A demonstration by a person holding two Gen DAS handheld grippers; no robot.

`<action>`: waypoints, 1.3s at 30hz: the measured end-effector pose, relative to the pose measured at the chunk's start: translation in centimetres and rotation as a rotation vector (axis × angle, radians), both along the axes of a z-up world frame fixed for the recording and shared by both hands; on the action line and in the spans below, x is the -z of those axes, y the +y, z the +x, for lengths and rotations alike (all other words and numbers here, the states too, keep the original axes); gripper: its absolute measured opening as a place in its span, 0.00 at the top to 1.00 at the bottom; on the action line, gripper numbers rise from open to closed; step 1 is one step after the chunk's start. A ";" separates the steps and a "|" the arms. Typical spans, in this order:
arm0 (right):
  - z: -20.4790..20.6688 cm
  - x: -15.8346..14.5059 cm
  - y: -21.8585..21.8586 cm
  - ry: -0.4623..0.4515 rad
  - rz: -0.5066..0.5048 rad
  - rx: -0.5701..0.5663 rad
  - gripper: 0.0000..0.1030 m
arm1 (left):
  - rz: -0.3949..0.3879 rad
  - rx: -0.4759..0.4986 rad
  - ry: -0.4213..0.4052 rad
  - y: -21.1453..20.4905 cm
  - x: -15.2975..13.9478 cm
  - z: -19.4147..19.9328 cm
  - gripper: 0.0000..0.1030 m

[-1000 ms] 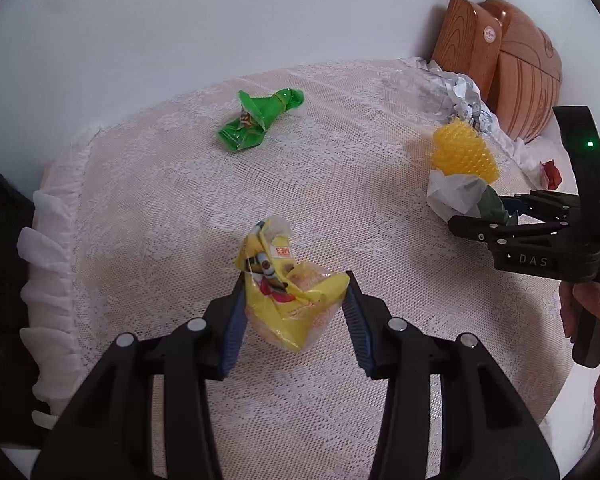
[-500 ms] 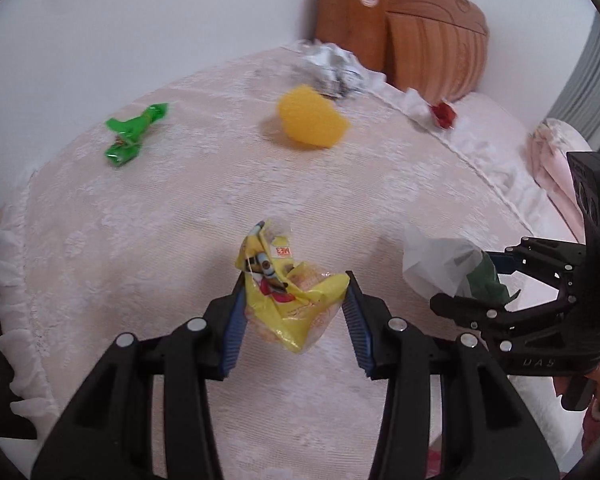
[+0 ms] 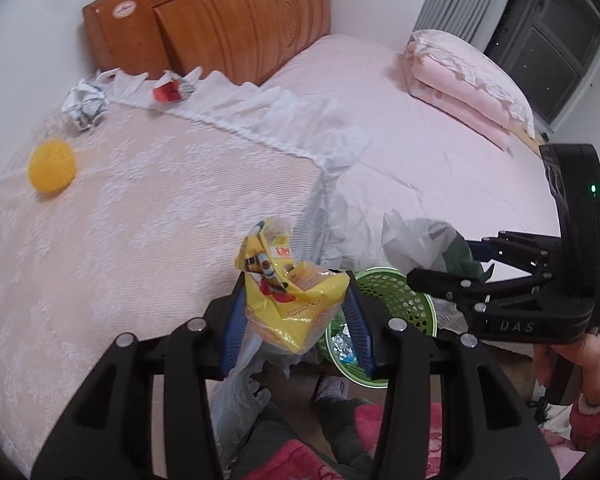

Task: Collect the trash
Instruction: 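Drop the minion wrapper into the basket with the left tool while the right tool carries the tissue packet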

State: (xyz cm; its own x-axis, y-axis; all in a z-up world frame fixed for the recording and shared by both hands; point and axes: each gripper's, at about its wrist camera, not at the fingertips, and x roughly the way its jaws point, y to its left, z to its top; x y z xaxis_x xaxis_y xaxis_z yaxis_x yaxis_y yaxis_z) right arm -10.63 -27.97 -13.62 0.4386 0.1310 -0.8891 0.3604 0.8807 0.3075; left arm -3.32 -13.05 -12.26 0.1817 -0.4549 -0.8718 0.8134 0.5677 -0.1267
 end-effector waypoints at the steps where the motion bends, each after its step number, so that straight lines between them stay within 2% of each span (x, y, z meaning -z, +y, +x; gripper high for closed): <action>1: -0.4 0.0 -0.7 -0.003 -0.002 0.017 0.40 | 0.004 0.014 -0.004 -0.6 0.0 -0.7 0.57; 6: -3.7 0.2 -4.5 -0.007 -0.005 0.096 0.40 | 0.019 0.045 -0.001 -3.0 0.1 -3.4 0.57; 15: -6.4 1.1 -7.7 -0.002 0.007 0.124 0.40 | 0.064 0.081 -0.002 -5.7 1.3 -6.5 0.57; 24: -10.3 1.2 -9.7 0.043 -0.032 0.190 0.40 | 0.190 0.266 0.033 -10.2 9.3 -10.0 0.57; 29: -13.8 1.2 -10.1 0.078 -0.062 0.277 0.40 | 0.237 0.351 0.108 -12.4 13.6 -11.4 0.57; 35: -16.8 1.3 -9.7 0.074 -0.070 0.380 0.39 | 0.276 0.482 0.103 -14.6 15.4 -13.5 0.57; 37: -17.5 1.4 -9.4 0.077 -0.075 0.404 0.39 | 0.282 0.518 0.099 -15.0 15.4 -14.2 0.52; 39: -18.0 1.4 -9.2 0.083 -0.079 0.424 0.39 | 0.283 0.554 0.092 -15.3 15.2 -14.9 0.30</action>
